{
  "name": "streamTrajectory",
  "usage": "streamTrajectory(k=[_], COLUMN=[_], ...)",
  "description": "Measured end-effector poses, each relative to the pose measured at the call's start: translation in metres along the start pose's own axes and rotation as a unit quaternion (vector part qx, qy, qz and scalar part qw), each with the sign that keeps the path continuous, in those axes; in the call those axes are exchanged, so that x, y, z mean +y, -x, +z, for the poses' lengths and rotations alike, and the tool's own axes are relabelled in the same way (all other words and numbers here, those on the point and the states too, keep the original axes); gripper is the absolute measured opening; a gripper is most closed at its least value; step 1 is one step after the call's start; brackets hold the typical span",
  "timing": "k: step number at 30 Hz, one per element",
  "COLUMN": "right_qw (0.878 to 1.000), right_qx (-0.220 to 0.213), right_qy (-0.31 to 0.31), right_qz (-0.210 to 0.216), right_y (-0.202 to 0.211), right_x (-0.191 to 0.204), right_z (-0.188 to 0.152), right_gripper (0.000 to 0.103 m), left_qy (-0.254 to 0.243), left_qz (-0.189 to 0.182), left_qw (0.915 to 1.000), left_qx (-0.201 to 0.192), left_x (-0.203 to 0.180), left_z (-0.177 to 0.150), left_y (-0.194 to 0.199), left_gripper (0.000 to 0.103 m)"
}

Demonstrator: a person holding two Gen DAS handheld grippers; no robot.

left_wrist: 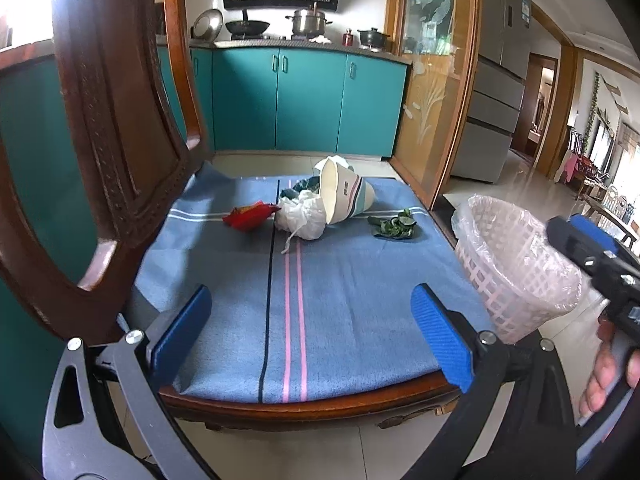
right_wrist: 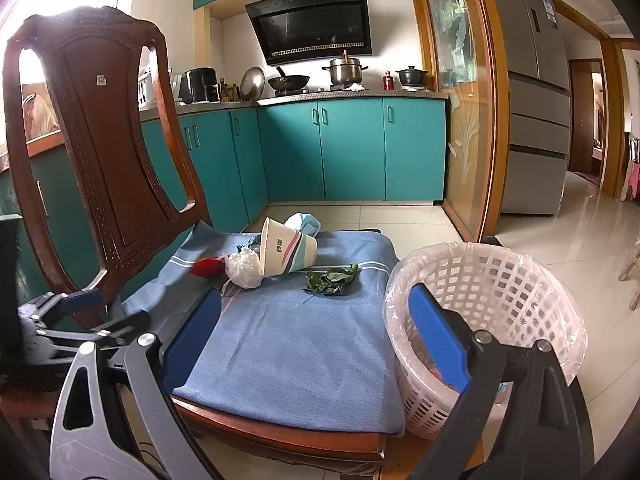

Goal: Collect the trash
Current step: 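Grasp the white plastic bag with the left tool while the right tool grasps the light blue cloth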

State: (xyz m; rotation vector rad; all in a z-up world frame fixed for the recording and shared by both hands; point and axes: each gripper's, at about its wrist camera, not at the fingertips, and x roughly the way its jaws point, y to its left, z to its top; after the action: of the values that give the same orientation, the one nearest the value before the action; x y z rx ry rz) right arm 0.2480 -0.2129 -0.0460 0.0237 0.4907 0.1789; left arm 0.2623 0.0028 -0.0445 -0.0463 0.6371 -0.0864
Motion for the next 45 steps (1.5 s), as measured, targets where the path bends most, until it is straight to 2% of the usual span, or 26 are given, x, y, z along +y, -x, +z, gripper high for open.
streamTrajectory(k=[5,10,14,21,23,24,25,28,31,34,37,40,43,45], right_qw=[1.0,0.999,0.999,0.998,0.998,0.998,0.997,0.997,0.996,0.992,0.993,0.985,0.972,0.963], right_qx=[0.003,0.016,0.027,0.039,0.043,0.045,0.047,0.052,0.063,0.095,0.106,0.168,0.233,0.269], right_qy=[-0.011,-0.027,-0.039,-0.044,-0.045,-0.047,-0.047,-0.043,-0.053,-0.066,-0.026,-0.024,-0.002,0.012], right_qz=[0.002,-0.004,-0.004,0.013,0.018,0.023,0.027,0.035,0.047,0.057,0.036,0.03,0.003,-0.008], right_y=[-0.008,-0.019,-0.024,-0.026,-0.027,-0.028,-0.029,-0.034,-0.051,-0.096,-0.157,-0.244,-0.32,-0.356], right_x=[-0.003,-0.014,-0.022,-0.024,-0.024,-0.023,-0.022,-0.021,-0.025,-0.022,0.001,0.015,0.033,0.044], right_z=[0.001,0.0,0.0,0.001,0.002,0.002,0.003,0.007,0.024,0.059,0.098,0.121,0.122,0.114], right_gripper=[0.093,0.093,0.093,0.093,0.093,0.093,0.093,0.093,0.093,0.093,0.093,0.09,0.084,0.079], left_qy=[-0.023,-0.009,0.001,-0.002,-0.003,-0.002,0.003,0.01,0.007,0.008,0.011,0.03,0.036,0.037], left_qz=[0.016,0.015,0.023,0.022,0.022,0.022,0.018,-0.01,-0.031,-0.051,-0.063,-0.076,-0.063,-0.061], left_qw=[0.9991,0.9967,0.993,0.9904,0.9886,0.9881,0.9876,0.9867,0.9871,0.9895,0.9936,0.9957,0.9973,0.9974], left_qx=[0.033,0.08,0.116,0.137,0.149,0.152,0.156,0.162,0.157,0.135,0.093,0.045,0.008,0.001], left_x=[-0.012,-0.012,-0.006,-0.005,-0.005,-0.004,-0.003,0.0,0.001,0.004,0.009,0.018,0.027,0.032], left_z=[0.008,0.025,0.036,0.054,0.056,0.056,0.056,0.054,0.045,0.037,0.032,0.028,0.021,0.022], left_y=[-0.047,-0.112,-0.163,-0.21,-0.22,-0.222,-0.224,-0.215,-0.188,-0.143,-0.088,-0.034,-0.004,0.001], left_gripper=[0.099,0.086,0.081,0.073,0.063,0.054,0.04,0.027,0.022,0.021,0.021,0.022,0.021,0.022])
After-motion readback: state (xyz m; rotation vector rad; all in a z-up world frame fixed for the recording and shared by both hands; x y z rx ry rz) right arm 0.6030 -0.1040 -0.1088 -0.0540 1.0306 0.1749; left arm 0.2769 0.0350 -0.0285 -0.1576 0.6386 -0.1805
